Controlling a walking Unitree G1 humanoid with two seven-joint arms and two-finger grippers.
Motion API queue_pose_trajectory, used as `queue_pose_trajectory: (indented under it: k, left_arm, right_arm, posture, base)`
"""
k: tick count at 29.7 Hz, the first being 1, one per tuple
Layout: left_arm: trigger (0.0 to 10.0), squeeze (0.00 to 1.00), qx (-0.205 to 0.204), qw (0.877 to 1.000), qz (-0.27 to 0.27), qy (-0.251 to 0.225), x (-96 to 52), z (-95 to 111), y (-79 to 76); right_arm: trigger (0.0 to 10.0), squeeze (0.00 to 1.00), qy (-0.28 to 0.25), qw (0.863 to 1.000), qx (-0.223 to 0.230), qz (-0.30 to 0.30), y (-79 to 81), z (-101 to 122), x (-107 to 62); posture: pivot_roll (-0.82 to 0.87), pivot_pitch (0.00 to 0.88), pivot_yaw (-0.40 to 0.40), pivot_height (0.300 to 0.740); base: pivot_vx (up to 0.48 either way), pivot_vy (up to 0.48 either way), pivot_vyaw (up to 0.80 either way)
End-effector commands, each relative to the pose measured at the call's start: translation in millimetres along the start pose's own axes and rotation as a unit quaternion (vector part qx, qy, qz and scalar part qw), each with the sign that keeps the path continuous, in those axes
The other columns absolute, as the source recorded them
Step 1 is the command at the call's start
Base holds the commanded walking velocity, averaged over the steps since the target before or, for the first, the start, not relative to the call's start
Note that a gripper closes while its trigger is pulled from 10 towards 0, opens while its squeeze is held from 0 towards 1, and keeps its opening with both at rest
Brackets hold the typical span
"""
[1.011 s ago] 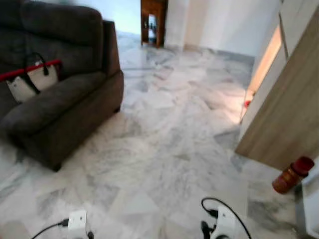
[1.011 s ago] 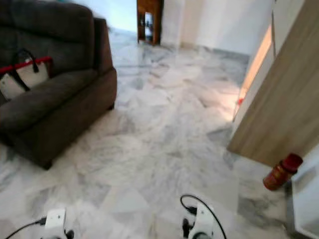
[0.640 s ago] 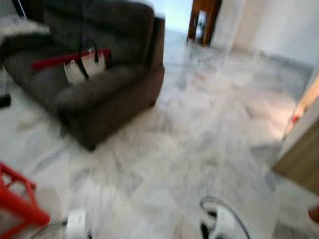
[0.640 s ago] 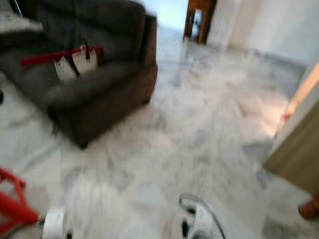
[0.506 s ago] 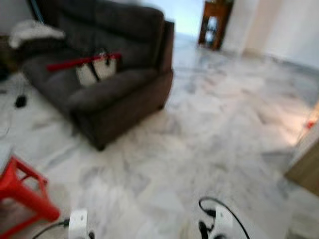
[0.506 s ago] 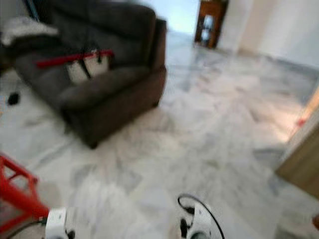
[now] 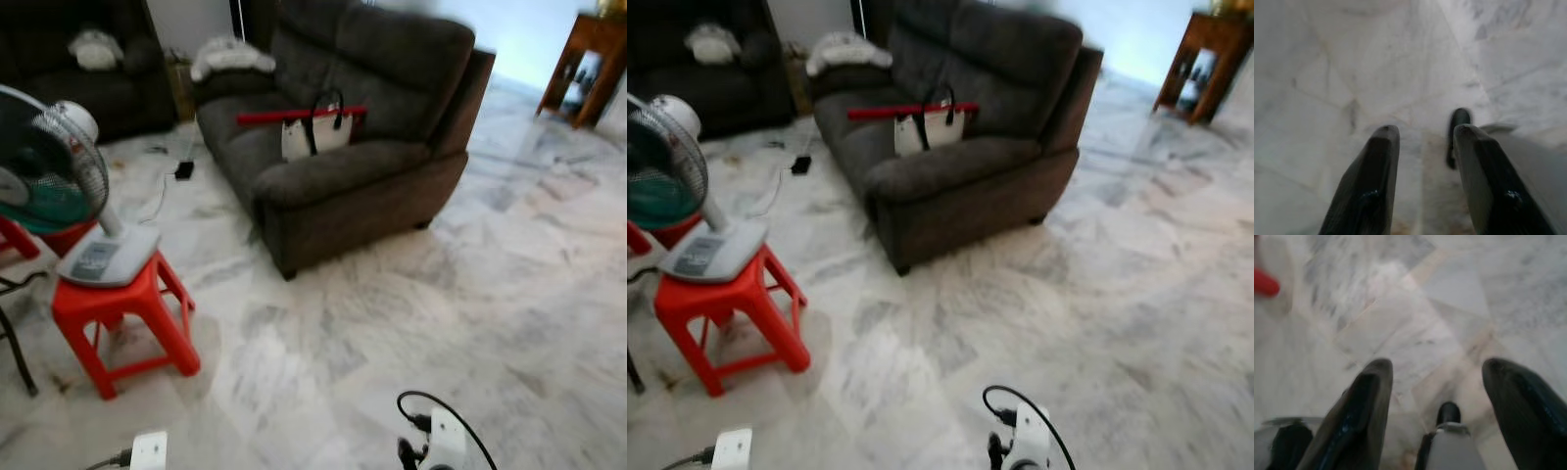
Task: Picking trash to rubbish bin
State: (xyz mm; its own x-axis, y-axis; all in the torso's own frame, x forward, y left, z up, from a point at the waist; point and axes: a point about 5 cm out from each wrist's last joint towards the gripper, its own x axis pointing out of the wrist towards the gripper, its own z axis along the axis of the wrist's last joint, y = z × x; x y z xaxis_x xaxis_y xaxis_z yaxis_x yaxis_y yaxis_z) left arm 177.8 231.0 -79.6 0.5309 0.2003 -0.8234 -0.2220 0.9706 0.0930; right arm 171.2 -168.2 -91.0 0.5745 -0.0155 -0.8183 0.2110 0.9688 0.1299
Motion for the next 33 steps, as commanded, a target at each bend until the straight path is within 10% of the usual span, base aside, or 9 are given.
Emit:
queue_pose_trajectory:
  k: [1, 33]
  left_arm:
    - [10.0, 0.00, 0.012, 1.000, 0.004, 0.013, -1.1, -7.4, 4.3]
    - [10.0, 0.00, 0.011, 1.000, 0.011, 0.015, -1.6, -9.7, 8.2]
  right_arm:
    - [10.0, 0.00, -0.005, 1.000, -0.006, 0.008, 5.7, 3.8, 1.2]
    - [10.0, 0.00, -0.001, 1.000, -0.004, 0.010, 7.7, 0.6, 0.8]
  posture:
    - [-0.03, 0.000, -0.014, 0.740]
    - [-0.02, 0.000, -0.014, 0.740]
  base:
    - [0.000, 0.000, 0.80]
    - [0.000, 0.000, 0.80]
